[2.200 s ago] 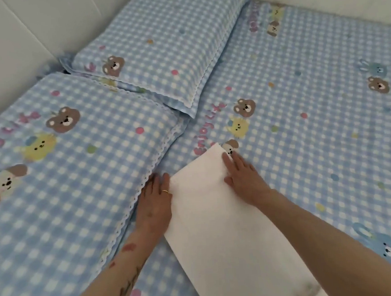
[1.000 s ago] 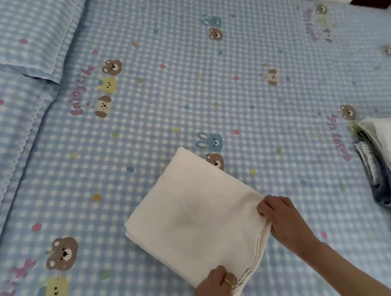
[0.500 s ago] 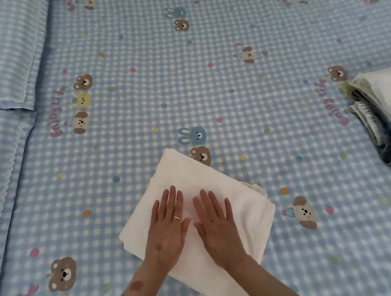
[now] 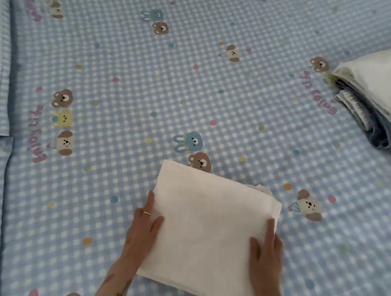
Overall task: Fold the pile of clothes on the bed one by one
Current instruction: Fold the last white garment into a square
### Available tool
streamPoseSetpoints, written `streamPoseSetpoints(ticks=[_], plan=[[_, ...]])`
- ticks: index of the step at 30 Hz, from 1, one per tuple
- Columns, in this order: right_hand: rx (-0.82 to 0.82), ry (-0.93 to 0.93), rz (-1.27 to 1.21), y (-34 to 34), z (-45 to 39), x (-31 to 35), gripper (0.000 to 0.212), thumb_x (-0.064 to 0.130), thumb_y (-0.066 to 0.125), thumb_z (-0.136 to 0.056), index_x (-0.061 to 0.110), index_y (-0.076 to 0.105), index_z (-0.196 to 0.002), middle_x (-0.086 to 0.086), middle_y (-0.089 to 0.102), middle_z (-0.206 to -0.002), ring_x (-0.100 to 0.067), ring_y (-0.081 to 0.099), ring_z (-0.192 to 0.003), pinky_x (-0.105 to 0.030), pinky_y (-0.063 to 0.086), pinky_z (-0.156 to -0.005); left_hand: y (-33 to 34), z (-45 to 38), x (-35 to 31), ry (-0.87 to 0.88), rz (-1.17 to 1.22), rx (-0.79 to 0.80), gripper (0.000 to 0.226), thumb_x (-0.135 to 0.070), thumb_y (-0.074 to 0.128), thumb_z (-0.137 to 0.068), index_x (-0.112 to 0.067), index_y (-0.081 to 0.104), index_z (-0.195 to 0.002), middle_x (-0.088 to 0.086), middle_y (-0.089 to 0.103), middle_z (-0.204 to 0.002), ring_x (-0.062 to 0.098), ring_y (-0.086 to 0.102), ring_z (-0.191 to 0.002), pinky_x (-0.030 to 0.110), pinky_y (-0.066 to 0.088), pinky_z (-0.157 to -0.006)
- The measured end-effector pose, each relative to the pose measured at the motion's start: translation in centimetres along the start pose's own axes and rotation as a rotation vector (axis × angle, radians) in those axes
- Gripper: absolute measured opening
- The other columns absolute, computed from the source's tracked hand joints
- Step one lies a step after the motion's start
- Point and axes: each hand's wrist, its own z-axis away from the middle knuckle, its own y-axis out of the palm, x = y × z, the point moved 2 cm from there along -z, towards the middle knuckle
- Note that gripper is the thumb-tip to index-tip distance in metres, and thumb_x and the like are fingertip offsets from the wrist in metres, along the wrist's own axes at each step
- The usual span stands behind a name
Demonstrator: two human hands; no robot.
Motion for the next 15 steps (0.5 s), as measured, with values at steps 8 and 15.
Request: streamPoseSetpoints(ticks=[8,15], plan=[[-0.01,-0.062,-0.068,-7.4,-1.2,2.4,0.057,0.011,0.049,-0.096,0.028,0.029,-0.147,-0.015,0.054,-0.118,-0.032,0.054,-0.109,-0.033,0.036,-0.084,-2.8,6.4,-7.3,-0.067,0.113,-0.159,0.059,-0.013,0.051,-0.095,-0.026,0.027,-0.147,0.01,0.051,-0.135,0.026,0.047,-0.123,0.031,0.033,-0.098],[-0.1,-0.203,-0.056,-27.6,-0.9,-0.9,0.059,0.013,0.051,-0.095,0.032,0.027,-0.145,0.003,0.049,-0.095,-0.021,0.055,-0.083,-0.028,0.033,-0.067,0.0,17.7,-22.3,-0.064,0.288,-0.194,0.065,-0.009,0.062,-0.088,-0.026,0.035,-0.144,0.014,0.055,-0.133,0.035,0.058,-0.11,0.038,0.042,-0.086]])
